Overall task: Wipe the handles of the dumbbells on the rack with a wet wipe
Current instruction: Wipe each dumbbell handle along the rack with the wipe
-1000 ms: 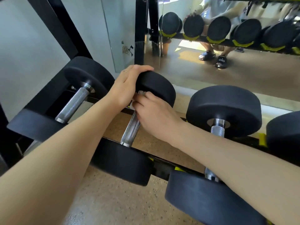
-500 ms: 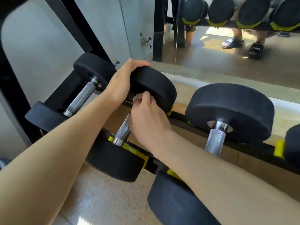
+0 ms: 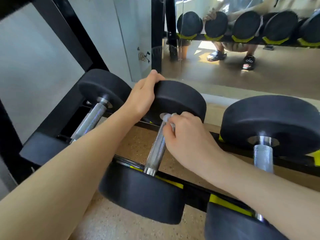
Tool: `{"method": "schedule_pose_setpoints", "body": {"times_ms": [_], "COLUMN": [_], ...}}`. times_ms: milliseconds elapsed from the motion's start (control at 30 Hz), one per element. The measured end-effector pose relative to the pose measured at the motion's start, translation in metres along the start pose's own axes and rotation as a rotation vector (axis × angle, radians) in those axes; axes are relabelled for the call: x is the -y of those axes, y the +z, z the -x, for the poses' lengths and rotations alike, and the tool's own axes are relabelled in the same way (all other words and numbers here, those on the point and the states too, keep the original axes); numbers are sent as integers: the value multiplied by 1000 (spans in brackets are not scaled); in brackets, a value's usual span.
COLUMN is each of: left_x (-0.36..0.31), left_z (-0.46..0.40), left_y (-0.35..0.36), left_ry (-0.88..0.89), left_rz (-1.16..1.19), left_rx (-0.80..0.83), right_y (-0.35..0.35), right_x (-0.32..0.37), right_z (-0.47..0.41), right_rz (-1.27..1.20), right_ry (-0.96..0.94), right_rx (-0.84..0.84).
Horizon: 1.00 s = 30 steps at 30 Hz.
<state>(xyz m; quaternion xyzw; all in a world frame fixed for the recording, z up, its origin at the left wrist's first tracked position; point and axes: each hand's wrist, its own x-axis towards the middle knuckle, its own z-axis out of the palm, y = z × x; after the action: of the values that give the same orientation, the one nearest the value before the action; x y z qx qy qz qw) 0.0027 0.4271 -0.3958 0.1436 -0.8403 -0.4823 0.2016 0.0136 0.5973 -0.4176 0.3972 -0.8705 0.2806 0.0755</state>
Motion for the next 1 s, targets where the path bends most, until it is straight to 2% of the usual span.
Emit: {"method": "schedule_pose_setpoints", "body": {"times_ms": [167,267,367,433,500,633,733,833,933,1000], "left_x": [13,14,15,13,12,11,13,13,13,13], "left_z": [-6,-6,-5,-4,-3,-1,-1,-2,-3,-3], "left_y": [-1,3,1,1,1,2,2,3,5,5], "left_ry": [64,77,80,75,77,75,83,87,90,89], "left_rz": [109,131,128,117,102,98,94,99,97,83], "left_rx": [0,-13,-5,-2,0,-2,-3,-18,-36,-45], "right_y": [0,0,12,19,22,17,19,24,22,14], "right_x": [11,12,11,13,10,3,4,6,4,4], "right_z": [-8,-12,-17,-16,-16,-16,-14,-12,-5,1], "right_rz": [-39,-219,-572,-1016,-1383,-1652,-1632,-1464,-1068,-709], "right_ry": [224,431,688,854,907,892,871,875,805,558], "right_rx": [22,48,60,49,62,151,160,69,-7,-56]}}
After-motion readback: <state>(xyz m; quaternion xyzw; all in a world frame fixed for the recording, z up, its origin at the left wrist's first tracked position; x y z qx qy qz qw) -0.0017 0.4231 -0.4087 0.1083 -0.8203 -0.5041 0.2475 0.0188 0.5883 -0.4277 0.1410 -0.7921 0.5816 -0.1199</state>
